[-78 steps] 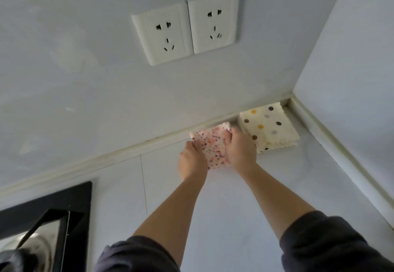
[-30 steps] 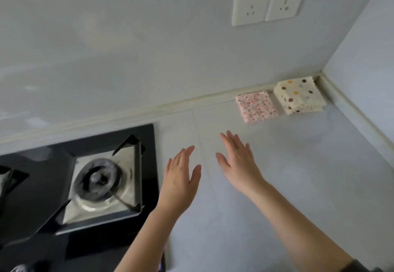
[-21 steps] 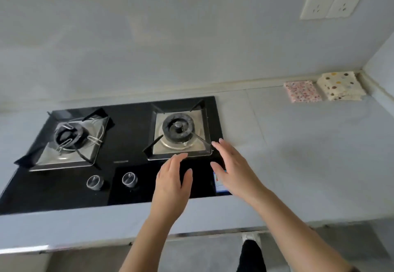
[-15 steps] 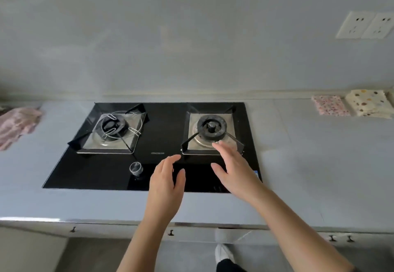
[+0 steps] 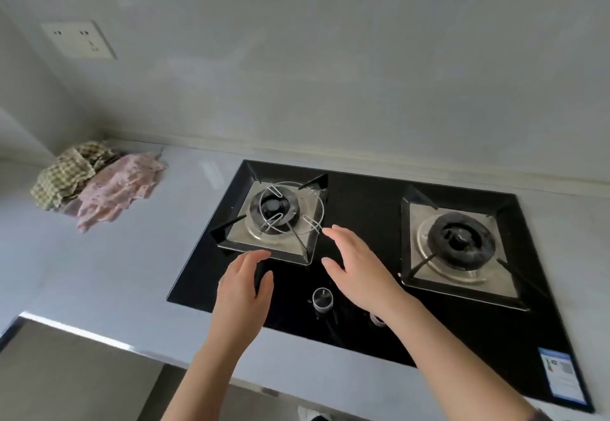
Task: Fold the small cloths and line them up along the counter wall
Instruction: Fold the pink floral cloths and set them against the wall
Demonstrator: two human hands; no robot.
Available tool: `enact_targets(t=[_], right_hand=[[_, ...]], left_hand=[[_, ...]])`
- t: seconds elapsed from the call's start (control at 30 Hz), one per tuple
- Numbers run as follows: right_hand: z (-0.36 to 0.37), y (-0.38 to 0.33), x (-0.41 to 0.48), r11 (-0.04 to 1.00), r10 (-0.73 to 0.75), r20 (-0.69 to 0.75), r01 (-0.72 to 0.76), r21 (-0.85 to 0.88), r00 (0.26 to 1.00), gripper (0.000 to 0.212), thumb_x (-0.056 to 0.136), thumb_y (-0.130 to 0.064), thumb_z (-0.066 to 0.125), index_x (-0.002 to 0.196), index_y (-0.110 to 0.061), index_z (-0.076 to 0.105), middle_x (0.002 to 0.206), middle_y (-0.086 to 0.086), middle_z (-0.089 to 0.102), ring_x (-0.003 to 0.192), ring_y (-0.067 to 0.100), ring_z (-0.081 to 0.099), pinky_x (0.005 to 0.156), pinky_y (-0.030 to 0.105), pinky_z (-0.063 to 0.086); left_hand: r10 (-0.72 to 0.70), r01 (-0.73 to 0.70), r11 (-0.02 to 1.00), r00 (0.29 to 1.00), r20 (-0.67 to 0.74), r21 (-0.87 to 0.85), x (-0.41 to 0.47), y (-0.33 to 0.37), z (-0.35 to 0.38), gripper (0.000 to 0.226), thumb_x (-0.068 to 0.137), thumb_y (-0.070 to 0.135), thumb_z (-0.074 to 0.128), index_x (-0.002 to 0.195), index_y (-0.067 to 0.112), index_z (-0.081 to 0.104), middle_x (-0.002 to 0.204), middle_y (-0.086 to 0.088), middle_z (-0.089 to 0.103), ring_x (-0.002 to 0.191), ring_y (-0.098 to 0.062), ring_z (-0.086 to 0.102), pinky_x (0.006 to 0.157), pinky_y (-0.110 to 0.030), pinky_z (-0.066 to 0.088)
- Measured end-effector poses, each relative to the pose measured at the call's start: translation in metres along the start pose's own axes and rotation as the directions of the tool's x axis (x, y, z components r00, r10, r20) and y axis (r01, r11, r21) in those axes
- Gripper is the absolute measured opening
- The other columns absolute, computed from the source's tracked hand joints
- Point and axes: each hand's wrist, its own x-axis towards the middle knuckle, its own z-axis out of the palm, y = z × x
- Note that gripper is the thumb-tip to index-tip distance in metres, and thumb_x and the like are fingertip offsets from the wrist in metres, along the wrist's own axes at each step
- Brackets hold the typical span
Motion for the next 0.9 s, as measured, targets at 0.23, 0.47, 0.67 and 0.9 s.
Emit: enact_targets(t=[0.23,0.47,0.67,0.9], right_hand=[[0.057,-0.079,0.122,0.986,-0.156,0.201,0.165,-0.028,0.967,0.049,0.099,-0.025,0.045,0.146,-0.019,0.031,0.153,-0.003,0.027,0.141,0.013,0.025,0.113,0.03,0.023],[0.12,-0.145,0.205,0.97,-0.207,0.274,0.233,-0.066,0.939,0.049,0.098,-0.023,0.042,0.146,-0.017,0.031,0.154,0.001,0.027,0.142,0.018,0.023,0.114,0.039,0.026],[0.186,-0.203,0.295,0.973,-0.152,0.261,0.191,-0.133,0.953,0.046,0.098,-0.019,0.04,0.144,-0.017,0.035,0.151,0.002,0.031,0.137,0.022,0.031,0.109,0.041,0.031],[0.269,-0.265,0.38,0.995,0.097,0.22,-0.095,-0.019,0.971,0.042,0.093,-0.017,0.045,0.134,-0.016,0.046,0.135,0.009,0.05,0.125,0.027,0.046,0.101,0.038,0.041]], left_hand=[[-0.195,0.192,0.981,0.973,-0.121,-0.036,0.06,-0.089,-0.049,0.027,0.094,0.014,0.051,0.121,0.02,0.057,0.116,0.012,0.053,0.11,-0.016,0.052,0.095,-0.03,0.04],[-0.2,0.214,0.969,0.972,-0.12,0.12,0.115,-0.185,-0.107,0.026,0.092,0.011,0.056,0.117,0.013,0.06,0.122,-0.003,0.059,0.115,-0.025,0.053,0.099,-0.041,0.041],[-0.143,0.177,0.951,0.979,-0.146,0.254,0.212,-0.285,-0.168,0.02,0.084,0.009,0.065,0.104,0.01,0.068,0.112,-0.009,0.065,0.094,-0.033,0.061,0.078,-0.038,0.046],[-0.167,0.167,0.915,0.985,-0.031,0.368,0.311,-0.376,-0.197,0.026,0.079,0.014,0.064,0.103,0.002,0.062,0.107,-0.019,0.059,0.097,-0.039,0.057,0.07,-0.044,0.045]])
